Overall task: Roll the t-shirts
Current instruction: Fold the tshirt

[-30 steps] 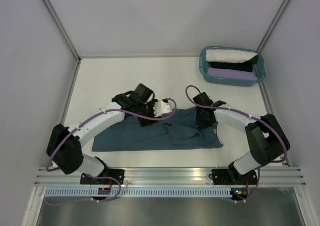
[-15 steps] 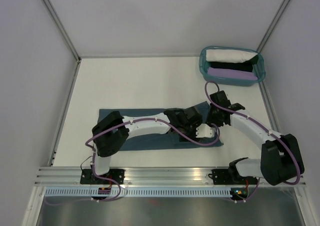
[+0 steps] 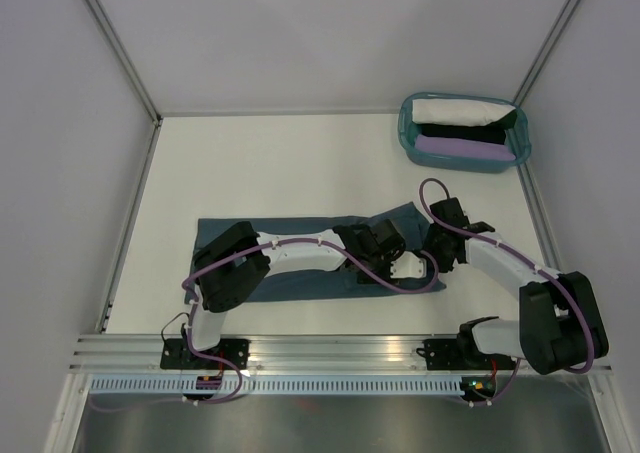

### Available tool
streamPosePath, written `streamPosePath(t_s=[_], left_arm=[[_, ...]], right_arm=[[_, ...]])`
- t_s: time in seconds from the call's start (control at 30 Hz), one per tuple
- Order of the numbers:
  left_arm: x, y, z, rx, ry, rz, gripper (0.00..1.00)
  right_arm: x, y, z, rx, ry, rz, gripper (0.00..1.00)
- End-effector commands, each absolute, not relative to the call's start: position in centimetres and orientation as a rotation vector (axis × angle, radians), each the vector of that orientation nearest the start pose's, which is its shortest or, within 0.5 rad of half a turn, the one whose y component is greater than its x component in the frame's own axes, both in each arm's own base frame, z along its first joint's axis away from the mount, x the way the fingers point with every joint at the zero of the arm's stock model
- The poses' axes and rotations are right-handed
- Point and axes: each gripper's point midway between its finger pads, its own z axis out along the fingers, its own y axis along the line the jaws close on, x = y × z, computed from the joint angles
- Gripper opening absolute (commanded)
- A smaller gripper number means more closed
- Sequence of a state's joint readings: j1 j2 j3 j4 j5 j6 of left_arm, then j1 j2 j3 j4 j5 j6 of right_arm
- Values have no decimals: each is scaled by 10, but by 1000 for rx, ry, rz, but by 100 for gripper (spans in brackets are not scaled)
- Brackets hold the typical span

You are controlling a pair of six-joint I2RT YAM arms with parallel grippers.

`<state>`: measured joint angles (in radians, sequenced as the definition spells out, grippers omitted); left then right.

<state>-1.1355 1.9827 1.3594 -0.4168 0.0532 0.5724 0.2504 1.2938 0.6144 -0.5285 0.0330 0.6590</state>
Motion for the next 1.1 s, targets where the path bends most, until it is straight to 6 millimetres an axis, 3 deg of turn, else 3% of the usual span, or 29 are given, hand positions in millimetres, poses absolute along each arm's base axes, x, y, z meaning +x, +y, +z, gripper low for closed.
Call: streamPosePath(t_s=[0.0,0.17,0.4,0.5,0.53,0.63,0.93,1.07], left_arm=[[208,-416,34,-2760,-2398,356,56],[212,-415,31,-2740,-2418,325,38],[214,-416,54,-2774,-2442,336,34],[219,-414,55,-2789,-2447,289,15],[222,-413,55,-2796,-2450,266,3],[224,-411,49,-2789,-2442,238,2],[210,-396,72,-2837,-2363,358,2],[194,-382,57,-2802,-2255,454,2]], right_arm=[[216,78,1,598,2753,198,38],[216,73,8,589,2727,172,24],[216,69,14,573,2714,144,13],[216,68,17,563,2710,138,13],[216,68,18,565,2708,139,12],[217,64,22,561,2693,116,5],[214,56,25,561,2670,73,0],[215,58,25,565,2667,90,0]])
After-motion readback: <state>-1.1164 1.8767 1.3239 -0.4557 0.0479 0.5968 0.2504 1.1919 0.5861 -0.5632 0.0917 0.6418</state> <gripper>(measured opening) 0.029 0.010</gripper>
